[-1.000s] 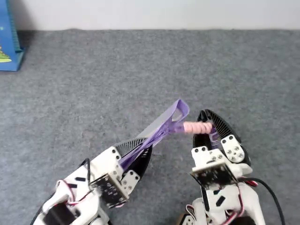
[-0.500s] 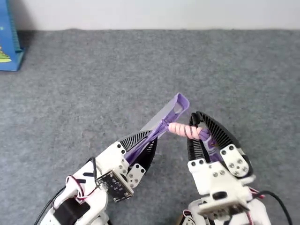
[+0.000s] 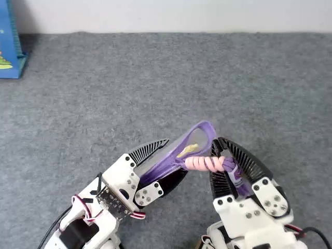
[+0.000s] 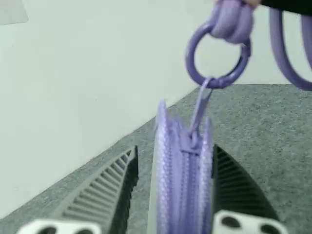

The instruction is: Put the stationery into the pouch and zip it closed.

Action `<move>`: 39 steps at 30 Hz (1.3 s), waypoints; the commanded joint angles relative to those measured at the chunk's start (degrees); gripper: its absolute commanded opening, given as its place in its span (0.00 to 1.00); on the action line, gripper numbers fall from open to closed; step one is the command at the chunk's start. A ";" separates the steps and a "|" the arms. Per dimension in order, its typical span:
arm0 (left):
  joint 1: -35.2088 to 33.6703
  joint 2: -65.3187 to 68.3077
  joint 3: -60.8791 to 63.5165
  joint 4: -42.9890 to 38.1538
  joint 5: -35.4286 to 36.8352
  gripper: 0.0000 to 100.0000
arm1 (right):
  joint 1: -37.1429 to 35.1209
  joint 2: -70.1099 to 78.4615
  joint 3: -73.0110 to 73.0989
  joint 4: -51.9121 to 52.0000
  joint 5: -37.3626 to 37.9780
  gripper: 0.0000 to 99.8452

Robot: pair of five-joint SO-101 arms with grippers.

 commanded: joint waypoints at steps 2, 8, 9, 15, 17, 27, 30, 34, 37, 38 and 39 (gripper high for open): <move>-0.26 -0.79 -3.38 -1.85 0.53 0.23 | -0.66 0.31 -2.90 1.63 -0.44 0.01; -0.26 -0.79 -6.02 -1.67 0.44 0.14 | -0.57 -0.04 -2.81 3.30 -0.44 0.01; -0.26 -0.79 -6.55 -1.67 0.00 0.12 | -0.48 -0.04 -2.81 3.38 -0.35 0.01; -0.18 -0.79 -7.16 0.44 -2.64 0.02 | 4.26 -0.04 -2.46 4.97 0.79 0.01; 1.05 -0.88 -7.25 2.55 -2.64 0.01 | 4.53 -0.22 -2.46 7.52 0.79 0.01; 4.48 -0.88 -12.88 16.53 -2.81 0.01 | 4.97 0.13 -2.46 26.51 0.62 0.07; 4.31 -0.88 -13.67 17.85 -2.81 0.01 | 4.97 0.31 -2.46 30.37 -3.96 0.16; 1.58 -0.88 -13.23 18.64 -2.81 0.01 | 4.88 3.47 -2.46 35.38 -5.71 0.18; 0.35 -0.88 -13.32 19.78 -2.64 0.01 | 5.05 9.89 -2.73 38.29 -5.98 0.18; 0.26 -0.88 -13.32 19.87 -2.55 0.01 | 5.05 11.91 -3.25 38.64 -5.98 0.18; -0.09 -0.88 -13.32 19.87 -2.46 0.01 | 5.05 13.93 -4.31 38.99 -6.07 0.18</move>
